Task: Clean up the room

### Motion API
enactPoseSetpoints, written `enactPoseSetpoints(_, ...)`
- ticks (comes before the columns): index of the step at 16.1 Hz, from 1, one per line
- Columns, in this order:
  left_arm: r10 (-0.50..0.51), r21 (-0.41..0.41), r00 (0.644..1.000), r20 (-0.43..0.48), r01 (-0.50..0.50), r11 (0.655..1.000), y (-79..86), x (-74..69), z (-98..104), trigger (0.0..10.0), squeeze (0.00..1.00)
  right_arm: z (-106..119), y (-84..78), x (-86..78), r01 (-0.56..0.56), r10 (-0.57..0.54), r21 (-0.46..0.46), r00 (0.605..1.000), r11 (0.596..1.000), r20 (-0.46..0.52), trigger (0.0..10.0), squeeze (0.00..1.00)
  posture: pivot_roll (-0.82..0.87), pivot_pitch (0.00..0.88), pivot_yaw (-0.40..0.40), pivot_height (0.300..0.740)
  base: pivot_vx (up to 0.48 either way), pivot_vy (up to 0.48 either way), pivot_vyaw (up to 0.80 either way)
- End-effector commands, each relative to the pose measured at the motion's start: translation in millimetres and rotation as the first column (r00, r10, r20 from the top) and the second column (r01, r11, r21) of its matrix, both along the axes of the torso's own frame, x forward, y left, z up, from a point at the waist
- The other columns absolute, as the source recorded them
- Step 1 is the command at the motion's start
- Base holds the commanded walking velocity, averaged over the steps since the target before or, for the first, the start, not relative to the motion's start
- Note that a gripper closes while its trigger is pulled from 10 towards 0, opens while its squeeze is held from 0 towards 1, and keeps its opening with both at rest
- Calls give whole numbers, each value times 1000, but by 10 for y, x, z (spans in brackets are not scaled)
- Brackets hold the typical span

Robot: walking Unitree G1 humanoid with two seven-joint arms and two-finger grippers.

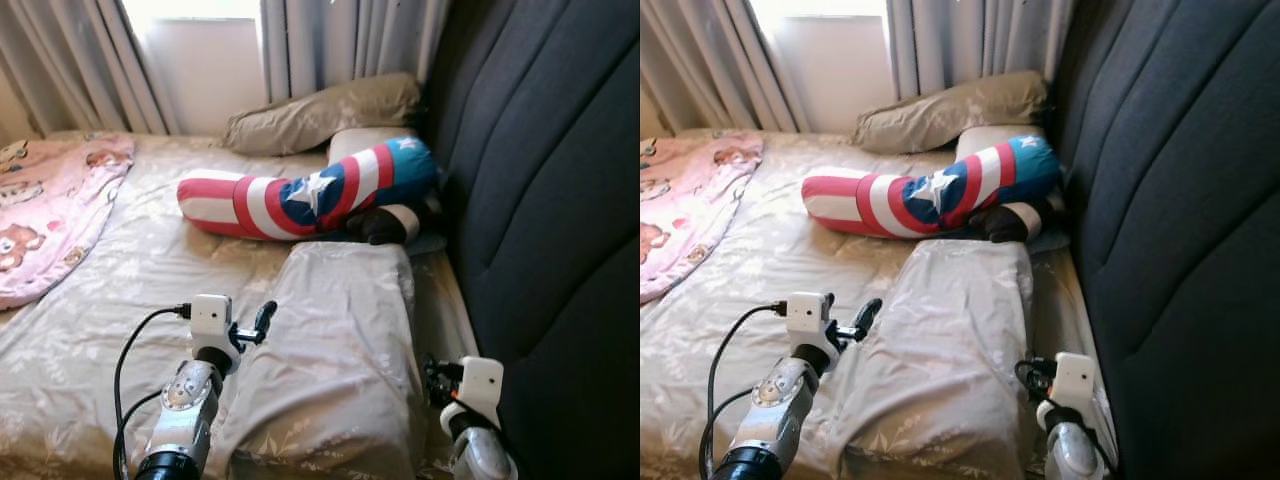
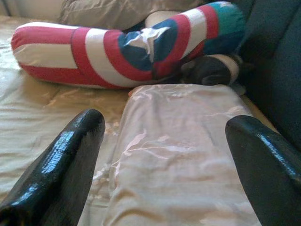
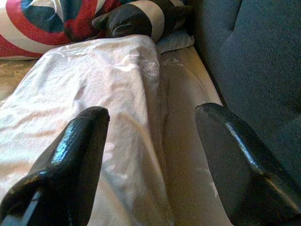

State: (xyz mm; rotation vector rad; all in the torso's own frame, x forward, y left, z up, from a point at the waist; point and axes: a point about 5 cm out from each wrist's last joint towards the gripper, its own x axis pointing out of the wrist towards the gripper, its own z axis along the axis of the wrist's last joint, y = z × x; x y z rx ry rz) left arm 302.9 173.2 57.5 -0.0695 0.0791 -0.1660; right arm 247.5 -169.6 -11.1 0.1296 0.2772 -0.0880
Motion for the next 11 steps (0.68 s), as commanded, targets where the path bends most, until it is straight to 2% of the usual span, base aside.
enactPoseSetpoints(1, 45, -8, 999, 0, -45, 999, 38, 6, -11, 10000, 0, 93, -27, 80, 3, -2, -18, 999, 1000, 47, 10000, 0, -46, 0, -20, 740, 0, 0, 0)
enactPoseSetpoints(3, 84, -33, 996, -28, -85, 996, 84, -55, -91, 10000, 0, 87, -25, 90, -5, 6, -29, 999, 1000, 38, 10000, 0, -49, 0, -28, 740, 0, 0, 0)
enactPoseSetpoints(11, 80, -27, 996, -26, -81, 996, 99, -124, -131, 10000, 0, 38, 4, 18, -13, 14, -31, 999, 999, 32, 10000, 0, -46, 0, -30, 740, 0, 0, 0)
